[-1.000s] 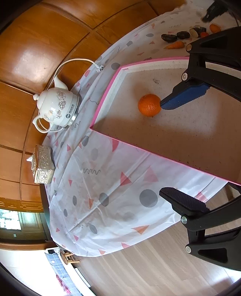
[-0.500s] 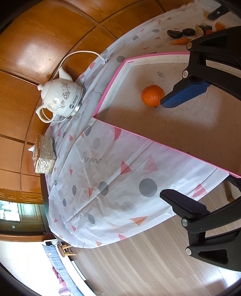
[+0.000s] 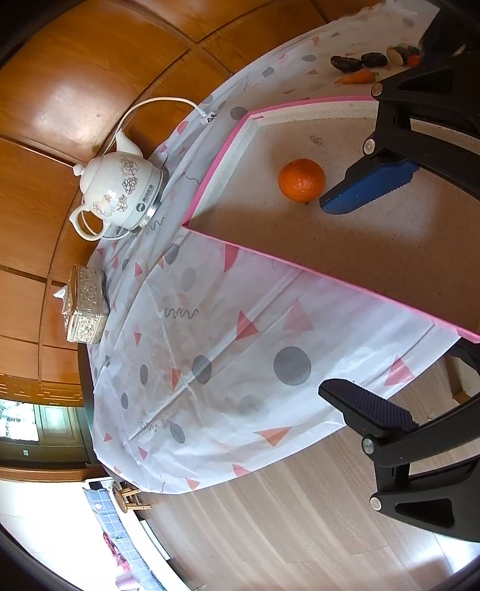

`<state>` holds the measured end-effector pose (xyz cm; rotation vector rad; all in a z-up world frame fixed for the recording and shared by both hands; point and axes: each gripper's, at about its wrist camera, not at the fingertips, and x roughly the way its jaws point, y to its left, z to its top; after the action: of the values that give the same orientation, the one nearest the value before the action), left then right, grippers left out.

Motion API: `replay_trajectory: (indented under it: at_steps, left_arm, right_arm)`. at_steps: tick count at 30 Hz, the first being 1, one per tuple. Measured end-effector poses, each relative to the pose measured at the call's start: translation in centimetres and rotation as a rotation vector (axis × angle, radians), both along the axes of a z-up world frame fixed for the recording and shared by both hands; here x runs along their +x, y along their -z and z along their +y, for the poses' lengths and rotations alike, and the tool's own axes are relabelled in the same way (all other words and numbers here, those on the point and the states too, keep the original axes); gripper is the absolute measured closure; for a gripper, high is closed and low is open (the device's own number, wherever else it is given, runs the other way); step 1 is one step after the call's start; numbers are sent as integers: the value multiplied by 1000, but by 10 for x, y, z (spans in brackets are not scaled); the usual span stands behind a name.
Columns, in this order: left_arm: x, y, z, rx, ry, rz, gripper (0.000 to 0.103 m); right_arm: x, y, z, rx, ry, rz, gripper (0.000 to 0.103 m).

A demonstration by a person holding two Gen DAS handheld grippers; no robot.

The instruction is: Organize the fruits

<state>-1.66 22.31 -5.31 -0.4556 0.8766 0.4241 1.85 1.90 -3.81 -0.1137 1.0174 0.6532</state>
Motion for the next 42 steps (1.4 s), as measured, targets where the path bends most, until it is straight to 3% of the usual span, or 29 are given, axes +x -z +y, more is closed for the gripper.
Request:
replay_trajectory:
  at_steps: [9, 21, 31, 42]
  left_arm:
    - [0, 4, 1, -10, 4, 7, 12]
    - [2, -1, -8, -6, 32, -3, 12]
    - [6, -2, -15, -2, 65, 4, 12]
    - [12, -11, -33, 3, 145, -16, 12]
  right_arm:
    - [-1, 19, 20, -55, -16, 12, 77]
    - [-10, -9, -18, -19, 109, -84, 76]
    - [-16, -13, -110, -61, 323, -96, 75]
    - [-13, -17, -249, -187, 682, -83, 75]
